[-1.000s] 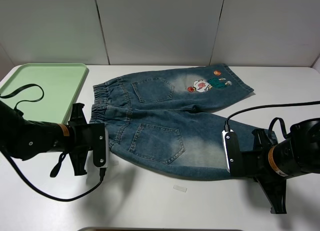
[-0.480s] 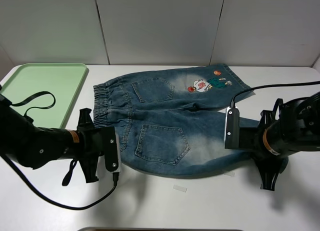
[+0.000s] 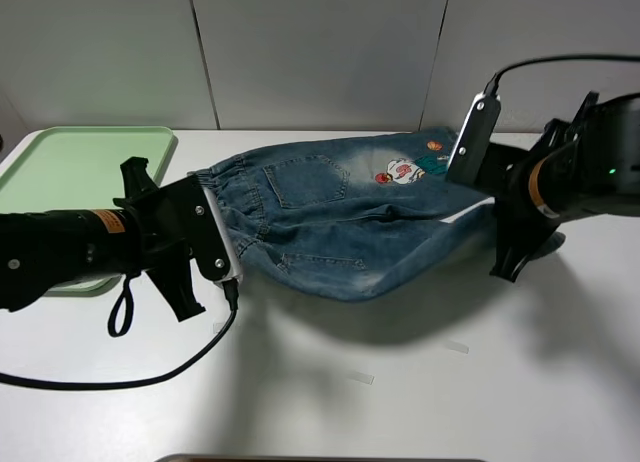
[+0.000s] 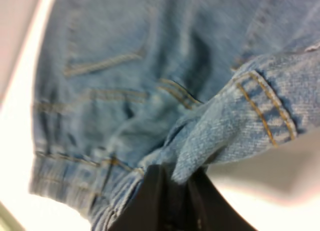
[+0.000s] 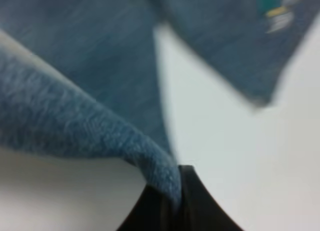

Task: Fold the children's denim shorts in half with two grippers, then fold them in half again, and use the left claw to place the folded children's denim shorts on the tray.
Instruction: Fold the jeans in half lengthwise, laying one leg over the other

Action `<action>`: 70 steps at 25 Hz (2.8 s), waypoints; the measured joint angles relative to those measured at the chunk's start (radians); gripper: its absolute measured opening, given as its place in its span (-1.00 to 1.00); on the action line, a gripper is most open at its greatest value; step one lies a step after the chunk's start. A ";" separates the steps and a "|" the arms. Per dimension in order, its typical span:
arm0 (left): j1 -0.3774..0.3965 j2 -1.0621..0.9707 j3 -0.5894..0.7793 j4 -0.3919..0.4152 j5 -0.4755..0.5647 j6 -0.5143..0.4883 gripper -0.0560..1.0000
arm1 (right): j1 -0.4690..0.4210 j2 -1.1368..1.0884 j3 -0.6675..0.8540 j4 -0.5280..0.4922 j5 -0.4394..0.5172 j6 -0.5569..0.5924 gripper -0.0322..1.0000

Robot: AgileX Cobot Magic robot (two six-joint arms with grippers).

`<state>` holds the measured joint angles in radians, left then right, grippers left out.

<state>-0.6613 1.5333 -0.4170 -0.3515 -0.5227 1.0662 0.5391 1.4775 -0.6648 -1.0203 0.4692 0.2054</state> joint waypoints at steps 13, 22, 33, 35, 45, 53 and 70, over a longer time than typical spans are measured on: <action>0.133 -0.018 -0.112 -0.274 -0.009 0.027 -0.77 | -0.236 -0.051 -0.117 -0.019 -0.203 0.209 -0.99; 0.269 -0.017 -0.180 -0.135 0.044 0.027 -0.77 | -0.326 0.086 -0.188 -0.024 -0.398 0.287 -0.99; 0.338 0.135 -0.184 -0.010 -0.146 0.027 -0.78 | -0.326 0.214 -0.335 -0.041 -0.445 0.338 -0.99; 0.338 0.163 -0.186 0.002 -0.196 0.027 -0.78 | -0.326 0.224 -0.338 -0.058 -0.445 0.337 -0.99; 0.338 0.225 -0.186 0.035 -0.287 0.027 -0.78 | -0.329 0.295 -0.340 -0.086 -0.431 0.337 -0.99; 0.338 0.281 -0.187 0.064 -0.351 0.027 -0.78 | -0.375 0.312 -0.342 -0.094 -0.499 0.337 -0.99; 0.344 0.295 -0.192 0.039 -0.395 -0.053 -0.75 | -0.418 0.332 -0.353 -0.094 -0.601 0.339 -0.80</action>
<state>-0.3174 1.8284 -0.6092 -0.3129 -0.9174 1.0134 0.1216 1.8095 -1.0177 -1.1139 -0.1321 0.5440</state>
